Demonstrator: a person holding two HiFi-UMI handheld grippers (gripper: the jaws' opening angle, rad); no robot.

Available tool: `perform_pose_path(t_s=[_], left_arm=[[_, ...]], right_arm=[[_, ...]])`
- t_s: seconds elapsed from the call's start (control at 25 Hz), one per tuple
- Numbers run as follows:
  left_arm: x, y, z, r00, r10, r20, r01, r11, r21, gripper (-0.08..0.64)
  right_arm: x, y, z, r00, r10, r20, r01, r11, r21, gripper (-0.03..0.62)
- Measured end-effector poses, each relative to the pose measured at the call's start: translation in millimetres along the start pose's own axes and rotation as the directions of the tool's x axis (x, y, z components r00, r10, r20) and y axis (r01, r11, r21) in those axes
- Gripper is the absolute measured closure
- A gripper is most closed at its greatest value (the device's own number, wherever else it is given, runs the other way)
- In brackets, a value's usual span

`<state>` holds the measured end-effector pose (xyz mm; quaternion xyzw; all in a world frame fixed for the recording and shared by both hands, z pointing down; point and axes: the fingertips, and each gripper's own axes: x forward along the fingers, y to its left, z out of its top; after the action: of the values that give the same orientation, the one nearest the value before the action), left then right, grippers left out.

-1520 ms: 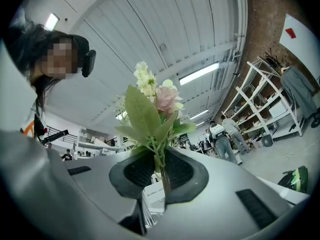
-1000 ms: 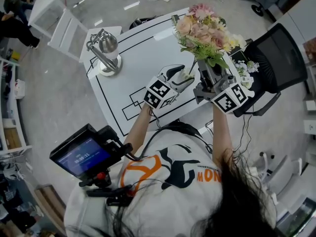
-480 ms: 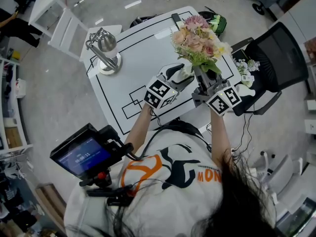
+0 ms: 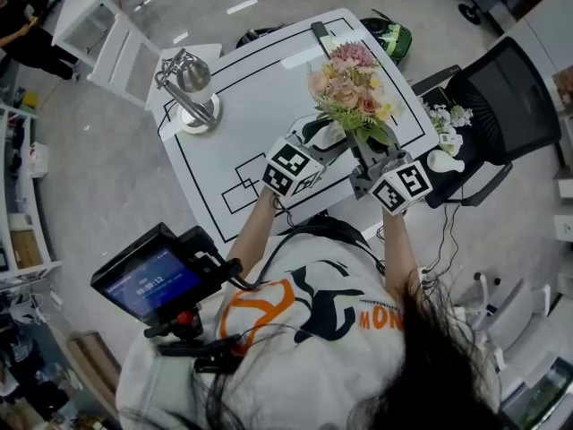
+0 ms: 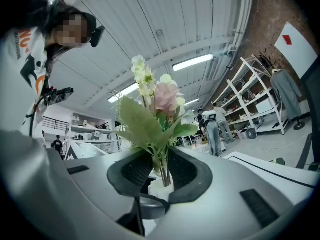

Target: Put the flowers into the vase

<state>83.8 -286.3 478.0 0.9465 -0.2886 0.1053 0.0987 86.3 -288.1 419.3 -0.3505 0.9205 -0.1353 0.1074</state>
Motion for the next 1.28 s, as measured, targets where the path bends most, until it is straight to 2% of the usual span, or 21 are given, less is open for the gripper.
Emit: perform_pose_path(t_s=[0.16,0.36,0.52,0.92,1.08,1.28], left_arm=[[-0.3,-0.7,-1.1,1.000,-0.003,-0.001,0.003,1.000,-0.002,0.308],[-1.9,1.7,-2.0,1.000,0.004,0.002,-0.004,1.000,-0.007,0.308],[-4.3,7.5,-1.7,1.000,0.012,0.009,-0.012,1.000,-0.027,0.308],[-4.1,6.7,0.8,1.000,0.006,-0.002,-0.006,1.000,-0.007,0.308],[-3.8,3.4,-2.7,1.000,0.003,-0.019,-0.003,0.999,0.035,0.307],[-1.5,2.4,-1.8,1.000,0.014,-0.018,-0.013,0.999,0.041,0.274]], right_arm=[[-3.5,-0.3,-9.8,0.996,-0.045,-0.071,0.042,0.998,-0.038,0.485],[-6.1,2.3,-17.7,0.989,-0.059,-0.137,0.049,0.996,-0.074,0.427],[-12.7,-1.1,-18.1,0.989,-0.072,-0.129,0.068,0.997,-0.034,0.394],[-22.9,-2.8,-28.5,0.982,-0.086,-0.169,0.086,0.996,-0.009,0.388],[-23.5,-3.5,-31.7,0.982,-0.088,-0.168,0.091,0.996,0.016,0.388],[-26.9,-7.8,-32.3,0.983,-0.093,-0.161,0.102,0.993,0.051,0.388]])
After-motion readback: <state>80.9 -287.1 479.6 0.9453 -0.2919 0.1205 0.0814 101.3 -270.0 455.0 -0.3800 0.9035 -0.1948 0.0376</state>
